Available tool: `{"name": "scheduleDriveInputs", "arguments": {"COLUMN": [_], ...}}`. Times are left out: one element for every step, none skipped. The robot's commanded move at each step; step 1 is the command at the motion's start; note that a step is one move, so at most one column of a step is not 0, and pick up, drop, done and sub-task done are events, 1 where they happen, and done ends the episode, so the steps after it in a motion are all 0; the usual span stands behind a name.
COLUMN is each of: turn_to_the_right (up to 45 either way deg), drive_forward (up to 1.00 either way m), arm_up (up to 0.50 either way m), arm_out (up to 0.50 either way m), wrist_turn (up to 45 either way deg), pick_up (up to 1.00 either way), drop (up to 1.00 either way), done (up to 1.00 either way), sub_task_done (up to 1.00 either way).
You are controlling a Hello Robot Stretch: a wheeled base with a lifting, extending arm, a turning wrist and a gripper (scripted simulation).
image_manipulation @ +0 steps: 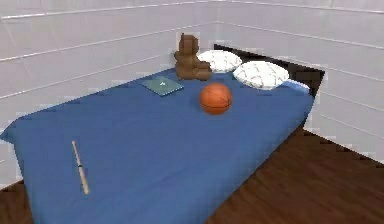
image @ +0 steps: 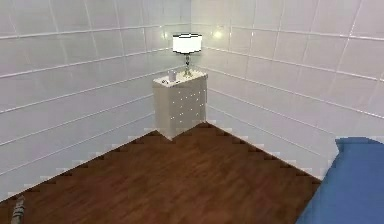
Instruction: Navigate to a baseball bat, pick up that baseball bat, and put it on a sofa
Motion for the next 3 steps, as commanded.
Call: {"name": "scheduleDriveInputs", "arguments": {"turn_to_the_right": [-30.0,-3.0,0.0], "drive_forward": [0.0,0.0,0.05], "arm_up": [0.0,0.0,0.0], "arm_out": [0.0,0.0,0.0], "wrist_turn": [0.0,0.0,0.0], "pick_up": [0.0,0.0,0.0], "drop": [0.0,0.0,0.0], "done": [0.0,0.0,0.0], "sub_task_done": [0.0,0.0,0.0]}}
